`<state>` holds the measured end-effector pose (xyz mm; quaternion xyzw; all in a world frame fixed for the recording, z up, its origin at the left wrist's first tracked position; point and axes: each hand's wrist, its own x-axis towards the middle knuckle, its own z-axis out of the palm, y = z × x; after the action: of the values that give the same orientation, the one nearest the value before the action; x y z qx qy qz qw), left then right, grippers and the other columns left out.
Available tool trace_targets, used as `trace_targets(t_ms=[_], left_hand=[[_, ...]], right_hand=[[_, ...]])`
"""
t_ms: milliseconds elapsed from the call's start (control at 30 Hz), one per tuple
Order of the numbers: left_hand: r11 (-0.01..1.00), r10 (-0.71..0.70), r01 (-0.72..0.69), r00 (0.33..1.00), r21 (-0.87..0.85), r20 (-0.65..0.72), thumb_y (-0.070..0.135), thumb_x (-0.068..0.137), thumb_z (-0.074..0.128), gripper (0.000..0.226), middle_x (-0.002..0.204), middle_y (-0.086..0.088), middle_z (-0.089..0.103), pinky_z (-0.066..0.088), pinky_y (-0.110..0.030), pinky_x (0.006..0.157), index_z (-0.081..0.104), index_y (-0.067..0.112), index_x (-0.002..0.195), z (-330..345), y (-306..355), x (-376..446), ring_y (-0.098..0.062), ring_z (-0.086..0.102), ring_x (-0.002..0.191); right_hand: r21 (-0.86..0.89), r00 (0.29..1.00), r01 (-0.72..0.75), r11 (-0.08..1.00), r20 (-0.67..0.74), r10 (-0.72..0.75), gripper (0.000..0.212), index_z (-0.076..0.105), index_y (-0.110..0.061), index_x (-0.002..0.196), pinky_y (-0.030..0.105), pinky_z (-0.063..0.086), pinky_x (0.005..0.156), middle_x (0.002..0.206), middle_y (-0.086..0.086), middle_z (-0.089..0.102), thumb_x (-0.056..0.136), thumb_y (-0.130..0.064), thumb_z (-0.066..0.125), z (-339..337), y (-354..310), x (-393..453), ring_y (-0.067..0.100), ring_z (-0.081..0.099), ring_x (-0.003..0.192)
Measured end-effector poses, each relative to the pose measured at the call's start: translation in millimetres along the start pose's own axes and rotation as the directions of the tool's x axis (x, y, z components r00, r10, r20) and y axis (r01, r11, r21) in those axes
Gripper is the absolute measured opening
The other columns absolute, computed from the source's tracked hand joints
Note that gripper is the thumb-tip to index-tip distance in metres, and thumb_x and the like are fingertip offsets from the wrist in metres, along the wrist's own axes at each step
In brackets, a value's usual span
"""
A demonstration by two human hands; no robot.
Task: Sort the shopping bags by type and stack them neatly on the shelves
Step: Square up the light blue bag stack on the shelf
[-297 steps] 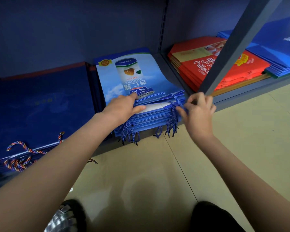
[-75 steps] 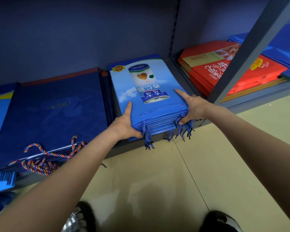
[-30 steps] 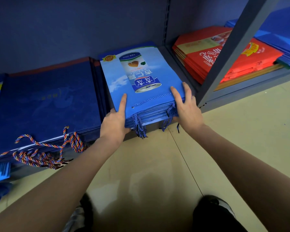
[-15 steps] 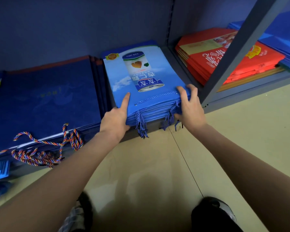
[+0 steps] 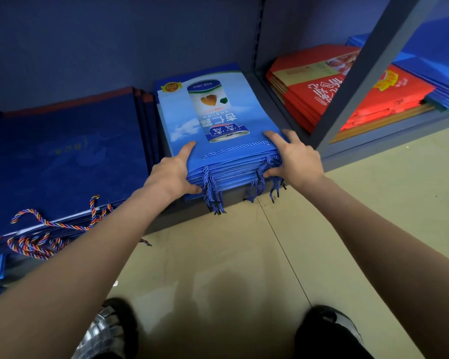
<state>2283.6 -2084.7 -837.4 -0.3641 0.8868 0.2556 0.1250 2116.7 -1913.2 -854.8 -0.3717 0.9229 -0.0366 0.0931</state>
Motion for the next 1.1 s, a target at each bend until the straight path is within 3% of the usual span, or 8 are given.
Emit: trace_targets(t_ms=[233,367,500,600,700,833,1100], left_hand=[[1.000,-0.011,0.011,0.999,-0.011,-0.040,0.020,0.072,0.079,0.110,0.104,-0.012,0.056,0.047,-0.036,0.075,0.001,0.040,0.147,10.2,0.9,-7.0,-0.028,0.054,0.085],[0.998,0.002,0.004,0.994,0.055,-0.112,0.019,0.072,0.080,0.114,0.101,-0.013,0.052,0.044,-0.036,0.074,-0.004,0.040,0.147,20.5,0.0,-9.7,-0.030,0.055,0.089],[0.992,0.011,0.000,0.996,0.123,-0.086,0.024,0.072,0.080,0.115,0.098,-0.012,0.053,0.046,-0.037,0.075,-0.006,0.038,0.147,16.4,0.4,-8.4,-0.026,0.050,0.081],[0.991,0.002,0.007,0.998,0.135,-0.061,0.023,0.073,0.079,0.115,0.097,-0.012,0.054,0.048,-0.037,0.074,-0.007,0.038,0.147,12.4,3.8,-9.1,-0.026,0.051,0.080],[0.999,-0.036,0.036,0.999,0.034,-0.016,0.016,0.074,0.078,0.114,0.098,-0.011,0.055,0.045,-0.033,0.070,-0.008,0.042,0.146,12.0,7.1,-9.7,-0.025,0.053,0.080],[0.980,-0.059,0.062,0.998,-0.191,0.017,0.011,0.071,0.079,0.115,0.119,-0.011,0.054,0.044,-0.030,0.074,-0.002,0.046,0.145,10.1,4.2,-9.2,-0.023,0.056,0.091],[0.955,-0.104,0.098,0.995,-0.279,-0.007,0.013,0.071,0.079,0.115,0.124,-0.007,0.055,0.043,-0.029,0.080,-0.003,0.038,0.148,11.6,7.9,-11.1,-0.024,0.056,0.103]], right_hand=[[0.020,0.998,-0.025,0.999,-0.049,0.026,0.082,0.020,-0.036,0.146,0.044,0.048,0.087,0.153,0.003,0.023,0.080,-0.045,0.068,6.8,2.3,-7.7,0.038,0.054,0.114],[0.050,0.997,-0.042,0.998,-0.065,0.045,0.079,0.023,-0.037,0.145,0.042,0.049,0.083,0.151,0.002,0.026,0.080,-0.045,0.067,9.7,1.7,-9.4,0.037,0.056,0.111],[0.087,0.998,-0.053,0.995,-0.042,0.056,0.079,0.026,-0.031,0.140,0.038,0.045,0.071,0.133,0.011,0.033,0.077,-0.041,0.072,11.6,1.3,-6.9,0.038,0.060,0.091],[0.182,0.999,-0.041,0.983,0.018,0.038,0.088,0.023,-0.034,0.141,0.042,0.049,0.075,0.123,0.011,0.040,0.072,-0.040,0.077,7.5,6.1,-1.5,0.040,0.058,0.093],[0.270,0.998,-0.034,0.962,0.059,0.018,0.097,0.021,-0.034,0.143,0.046,0.049,0.085,0.124,0.013,0.043,0.067,-0.034,0.082,4.0,7.9,3.3,0.040,0.056,0.102],[0.273,0.993,-0.031,0.961,0.122,-0.002,0.106,0.017,-0.035,0.146,0.043,0.046,0.089,0.127,0.018,0.043,0.064,-0.032,0.085,-6.7,8.5,10.9,0.040,0.053,0.106],[0.246,0.974,-0.044,0.968,0.226,-0.013,0.115,0.009,-0.031,0.148,0.043,0.043,0.092,0.126,0.019,0.046,0.062,-0.029,0.086,-13.7,4.1,19.9,0.039,0.050,0.112]])
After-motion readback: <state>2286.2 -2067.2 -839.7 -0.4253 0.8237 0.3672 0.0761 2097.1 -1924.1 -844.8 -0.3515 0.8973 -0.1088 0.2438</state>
